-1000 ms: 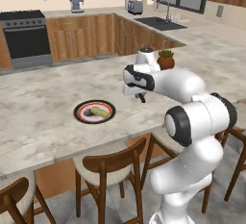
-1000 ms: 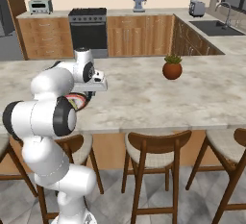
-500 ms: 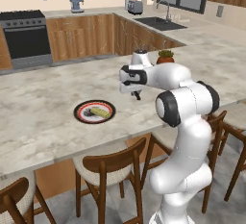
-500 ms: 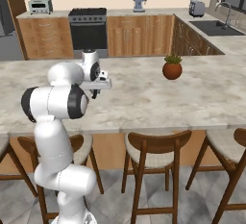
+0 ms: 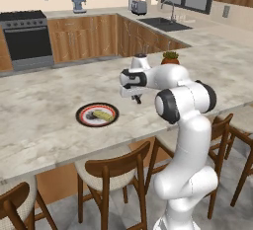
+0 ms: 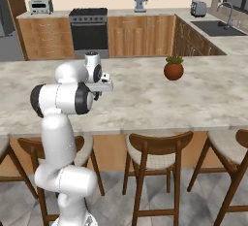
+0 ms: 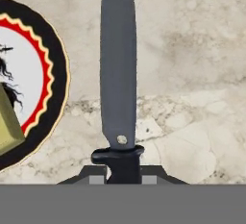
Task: Retrieve the butter from the fridge and place it on a plate on the dining table. Then retrieve the butter knife by the fridge and place it near the plate.
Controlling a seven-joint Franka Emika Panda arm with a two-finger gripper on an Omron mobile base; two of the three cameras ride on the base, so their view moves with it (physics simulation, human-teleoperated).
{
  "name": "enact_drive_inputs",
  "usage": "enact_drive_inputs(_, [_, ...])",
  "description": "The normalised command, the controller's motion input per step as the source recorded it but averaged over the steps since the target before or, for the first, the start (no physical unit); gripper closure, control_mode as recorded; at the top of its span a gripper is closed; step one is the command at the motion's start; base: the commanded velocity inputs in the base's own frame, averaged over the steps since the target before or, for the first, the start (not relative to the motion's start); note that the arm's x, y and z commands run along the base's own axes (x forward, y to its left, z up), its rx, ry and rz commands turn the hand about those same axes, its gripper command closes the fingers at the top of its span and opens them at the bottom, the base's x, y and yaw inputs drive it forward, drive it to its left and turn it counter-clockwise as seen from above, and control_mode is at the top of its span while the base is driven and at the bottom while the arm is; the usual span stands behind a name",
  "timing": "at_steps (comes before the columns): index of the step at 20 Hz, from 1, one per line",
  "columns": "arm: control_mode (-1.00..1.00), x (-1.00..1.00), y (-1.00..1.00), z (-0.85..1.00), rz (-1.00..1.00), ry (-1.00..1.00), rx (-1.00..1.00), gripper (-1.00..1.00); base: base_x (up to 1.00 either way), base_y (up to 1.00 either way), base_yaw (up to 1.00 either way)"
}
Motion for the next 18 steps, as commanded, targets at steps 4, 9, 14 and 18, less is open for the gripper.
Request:
enact_drive_inputs(4, [-1.0, 0.01, 0.0, -0.29, 0.0, -0.01, 0.0, 1.0, 0.0, 0.0, 0.0])
enact_drive_inputs(9, [-1.0, 0.09, 0.07, -0.31, 0.0, -0.02, 0.0, 1.0, 0.0, 0.0, 0.0])
enact_drive_inputs(14, [-1.0, 0.12, 0.11, -0.38, 0.0, 0.0, 0.0, 1.0, 0.0, 0.0, 0.0])
enact_drive_inputs(18, [-1.0, 0.13, 0.06, -0.36, 0.0, 0.0, 0.0, 1.0, 0.0, 0.0, 0.0])
